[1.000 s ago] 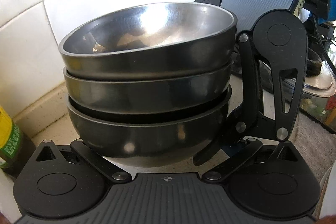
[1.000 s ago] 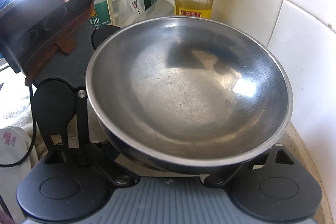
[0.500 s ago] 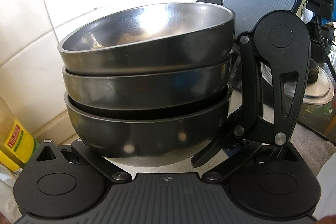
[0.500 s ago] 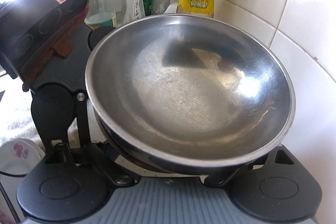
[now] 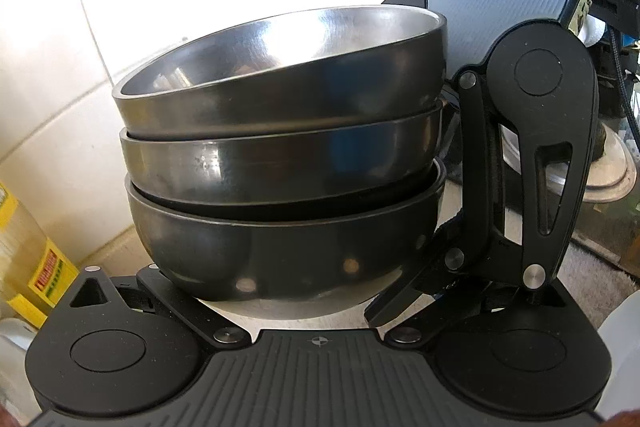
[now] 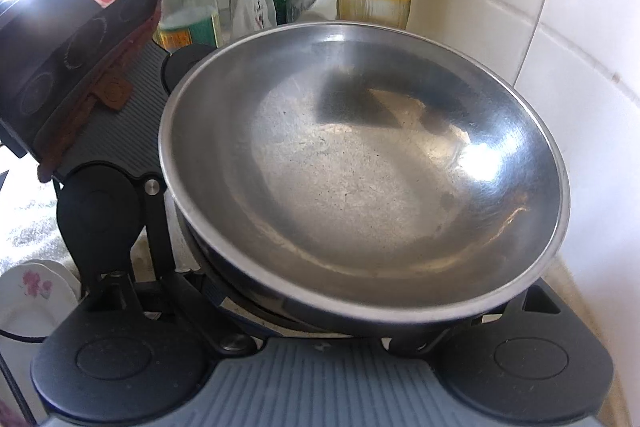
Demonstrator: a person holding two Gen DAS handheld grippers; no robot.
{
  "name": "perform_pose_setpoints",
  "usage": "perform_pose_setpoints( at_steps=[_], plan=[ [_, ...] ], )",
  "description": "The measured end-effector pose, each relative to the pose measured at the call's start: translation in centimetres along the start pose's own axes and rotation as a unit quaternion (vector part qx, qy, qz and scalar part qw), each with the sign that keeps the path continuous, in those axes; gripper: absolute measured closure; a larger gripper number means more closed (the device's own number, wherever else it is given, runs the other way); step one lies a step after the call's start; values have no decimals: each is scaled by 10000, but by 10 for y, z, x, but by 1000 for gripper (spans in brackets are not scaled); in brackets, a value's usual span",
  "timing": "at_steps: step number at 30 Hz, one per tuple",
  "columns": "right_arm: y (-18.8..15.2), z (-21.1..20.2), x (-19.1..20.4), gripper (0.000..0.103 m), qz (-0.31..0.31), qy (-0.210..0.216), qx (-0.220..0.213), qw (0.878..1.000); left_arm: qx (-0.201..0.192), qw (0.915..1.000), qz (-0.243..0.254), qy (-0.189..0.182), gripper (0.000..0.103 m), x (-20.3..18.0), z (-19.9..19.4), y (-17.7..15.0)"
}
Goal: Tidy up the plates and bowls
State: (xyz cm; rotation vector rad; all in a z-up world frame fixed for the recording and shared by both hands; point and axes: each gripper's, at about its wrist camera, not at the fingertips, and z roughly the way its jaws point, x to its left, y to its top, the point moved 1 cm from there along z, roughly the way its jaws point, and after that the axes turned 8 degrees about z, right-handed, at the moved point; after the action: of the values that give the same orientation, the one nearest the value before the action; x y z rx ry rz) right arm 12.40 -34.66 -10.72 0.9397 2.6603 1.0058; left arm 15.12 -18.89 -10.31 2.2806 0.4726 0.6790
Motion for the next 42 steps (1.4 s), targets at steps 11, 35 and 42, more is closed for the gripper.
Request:
perform_pose_setpoints(
  at_steps=[11, 35, 42],
  plan=[
    [-11, 29, -18, 12, 30, 364, 291, 9989, 272, 9975, -389, -527, 2, -20, 27, -34],
    [-17, 2, -24, 10, -302, 504, -29, 9983, 207, 9945, -554, -862, 0, 8, -9, -72],
    [-13, 5, 9, 11, -1209, 524, 116, 9912, -83, 9948, -925, -406, 0, 11, -50, -72]
  ],
)
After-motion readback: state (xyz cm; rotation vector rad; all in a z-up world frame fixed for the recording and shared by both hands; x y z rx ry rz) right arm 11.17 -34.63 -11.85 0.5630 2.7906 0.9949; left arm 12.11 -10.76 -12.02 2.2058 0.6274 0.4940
